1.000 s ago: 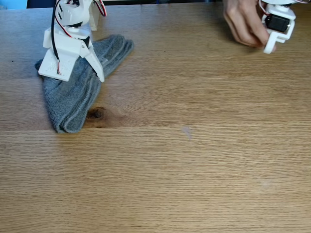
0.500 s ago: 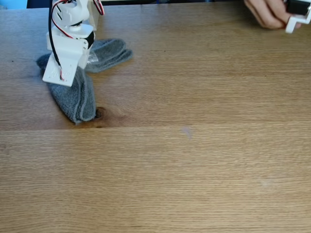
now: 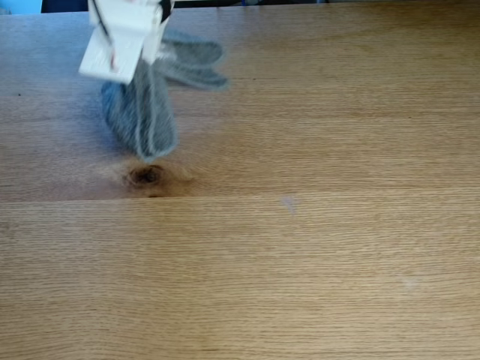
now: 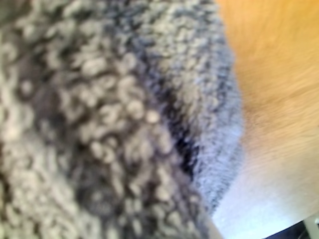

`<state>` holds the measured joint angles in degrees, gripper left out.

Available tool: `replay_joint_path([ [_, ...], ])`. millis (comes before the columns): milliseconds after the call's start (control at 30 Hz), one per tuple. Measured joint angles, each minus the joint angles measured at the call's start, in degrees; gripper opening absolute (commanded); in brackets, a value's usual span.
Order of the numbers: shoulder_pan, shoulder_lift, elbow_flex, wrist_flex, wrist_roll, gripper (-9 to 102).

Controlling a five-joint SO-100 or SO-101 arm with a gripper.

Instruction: Clean the area in front of the robot

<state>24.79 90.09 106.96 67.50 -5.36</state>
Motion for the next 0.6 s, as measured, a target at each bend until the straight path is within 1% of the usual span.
replay_joint_path([
  [67,-4.6,5.4,0.0,4.6,2.1,0],
  [100,-8.4,8.9,0.0,8.1,4.0,0],
  [200,-16.7,14.1,0.0,13.2,7.6,0],
  [267,-22.5,17.3,0.0,14.7,11.3,0],
  [433,-35.1,24.0,1.2,13.4,18.9,0],
  [533,-39.2,26.8,6.3,8.6,20.8,0],
  [600,-40.5,28.0,11.3,3.4,21.1,0],
])
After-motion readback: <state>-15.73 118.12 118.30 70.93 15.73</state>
